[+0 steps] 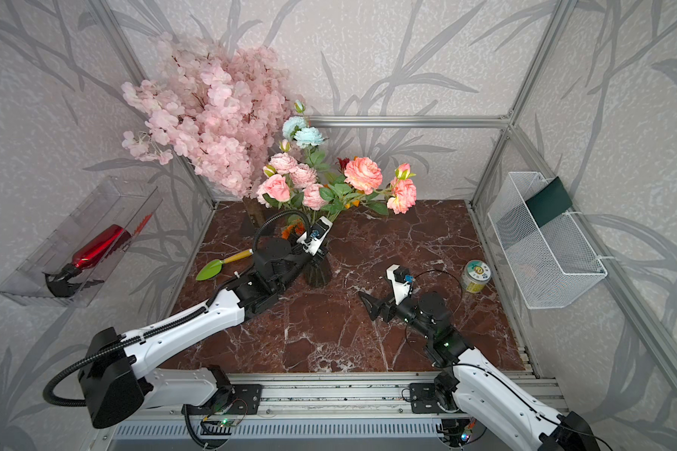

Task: Pick out pink flowers from the vase
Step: Pick up the flower from the vase.

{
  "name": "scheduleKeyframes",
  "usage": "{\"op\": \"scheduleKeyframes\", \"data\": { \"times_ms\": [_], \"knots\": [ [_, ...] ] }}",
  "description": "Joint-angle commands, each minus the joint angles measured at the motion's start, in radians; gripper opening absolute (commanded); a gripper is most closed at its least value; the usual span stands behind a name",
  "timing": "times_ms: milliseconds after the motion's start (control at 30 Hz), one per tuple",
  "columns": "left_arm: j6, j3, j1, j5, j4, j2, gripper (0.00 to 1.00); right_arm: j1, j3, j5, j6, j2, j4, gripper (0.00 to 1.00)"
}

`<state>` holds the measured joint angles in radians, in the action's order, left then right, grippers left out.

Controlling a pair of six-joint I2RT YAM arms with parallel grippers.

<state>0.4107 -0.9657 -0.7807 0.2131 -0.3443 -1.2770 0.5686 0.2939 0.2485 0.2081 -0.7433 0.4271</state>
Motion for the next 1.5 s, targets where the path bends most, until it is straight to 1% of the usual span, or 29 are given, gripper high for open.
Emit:
{"op": "scheduleKeyframes", "data": {
  "times_ms": [0,233,467,600,800,933,1100,1233,1400,1467],
  "knots": [
    [-0.021,-0.009,0.014,-0.041,-0.009,0.061,0.0,0.001,0.085,0.039,-0.022,-0.034,0.052,0.99],
    [-0.047,-0.042,0.039,-0.079,0.02,0.127,0.0,0.001,0.229,0.121,-0.044,-0.154,0.049,0.99],
    [-0.122,-0.089,0.063,-0.127,0.031,0.177,0.0,0.002,0.413,0.211,-0.066,-0.263,-0.028,0.99],
    [-0.148,-0.128,0.065,-0.161,0.029,0.195,0.0,0.002,0.472,0.236,-0.055,-0.296,-0.03,0.99],
    [-0.205,-0.216,0.066,-0.194,0.056,0.201,0.0,0.001,0.568,0.247,-0.055,-0.327,-0.103,0.99],
    [-0.268,-0.286,0.066,-0.202,0.112,0.213,0.0,0.001,0.597,0.255,-0.049,-0.324,-0.128,0.99],
    [-0.348,-0.397,0.066,-0.209,0.258,0.226,0.0,0.002,0.656,0.241,-0.045,-0.325,-0.227,0.99],
    [-0.4,-0.436,0.066,-0.267,0.338,0.238,0.0,0.002,0.717,0.255,-0.051,-0.329,-0.324,0.99],
    [-0.44,-0.389,0.065,-0.364,0.347,0.241,0.0,0.002,0.736,0.278,-0.051,-0.295,-0.343,0.99],
    [-0.45,-0.361,0.066,-0.443,0.344,0.233,0.0,0.001,0.751,0.294,-0.057,-0.284,-0.363,0.99]
  ]
}}
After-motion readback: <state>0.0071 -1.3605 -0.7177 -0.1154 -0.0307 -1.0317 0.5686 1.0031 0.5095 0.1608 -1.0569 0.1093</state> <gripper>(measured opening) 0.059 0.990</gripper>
